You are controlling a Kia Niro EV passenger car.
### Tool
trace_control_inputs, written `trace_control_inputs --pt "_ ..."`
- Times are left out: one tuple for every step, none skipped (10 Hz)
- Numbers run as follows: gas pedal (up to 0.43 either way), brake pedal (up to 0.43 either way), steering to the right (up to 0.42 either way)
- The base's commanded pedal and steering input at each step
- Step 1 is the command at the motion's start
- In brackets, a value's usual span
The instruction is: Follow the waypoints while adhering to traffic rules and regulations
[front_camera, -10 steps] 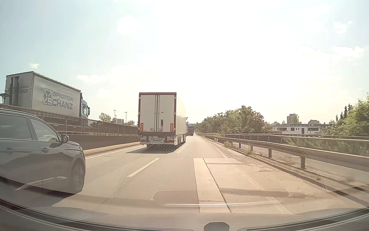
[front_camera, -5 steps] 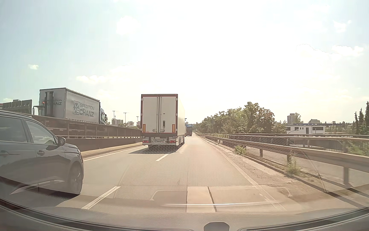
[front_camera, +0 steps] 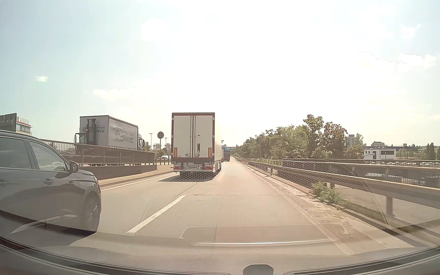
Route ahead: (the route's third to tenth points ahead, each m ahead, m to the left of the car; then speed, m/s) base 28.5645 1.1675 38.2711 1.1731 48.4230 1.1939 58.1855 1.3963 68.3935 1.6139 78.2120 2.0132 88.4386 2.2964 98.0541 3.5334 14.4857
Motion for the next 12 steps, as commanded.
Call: trace_control_inputs --pt "0.110 0.030 0.000" --pt "0.110 0.030 0.000" --pt "0.110 0.030 0.000" --pt "0.110 0.030 0.000" --pt "0.110 0.030 0.000" --pt "0.110 0.030 0.000" --pt "0.110 0.030 0.000" --pt "0.110 0.030 0.000" --pt "0.110 0.030 0.000" --pt "0.110 0.030 0.000" --pt "0.110 0.030 0.000" --pt "0.110 0.030 -0.001"
